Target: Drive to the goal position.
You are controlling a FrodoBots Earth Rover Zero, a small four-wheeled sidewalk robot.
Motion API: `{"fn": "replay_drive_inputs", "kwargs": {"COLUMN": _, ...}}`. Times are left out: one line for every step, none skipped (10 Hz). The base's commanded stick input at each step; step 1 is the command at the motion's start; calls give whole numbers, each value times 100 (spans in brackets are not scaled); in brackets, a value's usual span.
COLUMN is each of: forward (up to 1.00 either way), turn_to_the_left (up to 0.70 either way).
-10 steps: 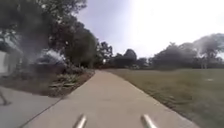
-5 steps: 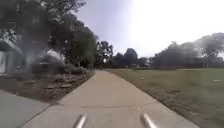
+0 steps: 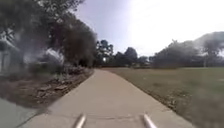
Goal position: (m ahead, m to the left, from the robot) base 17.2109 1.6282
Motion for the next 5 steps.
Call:
{"fn": "replay_drive_inputs", "kwargs": {"forward": 70, "turn_to_the_left": 0}}
{"fn": "replay_drive_inputs", "kwargs": {"forward": 70, "turn_to_the_left": 0}}
{"fn": "replay_drive_inputs", "kwargs": {"forward": 70, "turn_to_the_left": 0}}
{"fn": "replay_drive_inputs", "kwargs": {"forward": 70, "turn_to_the_left": 0}}
{"fn": "replay_drive_inputs", "kwargs": {"forward": 70, "turn_to_the_left": 0}}
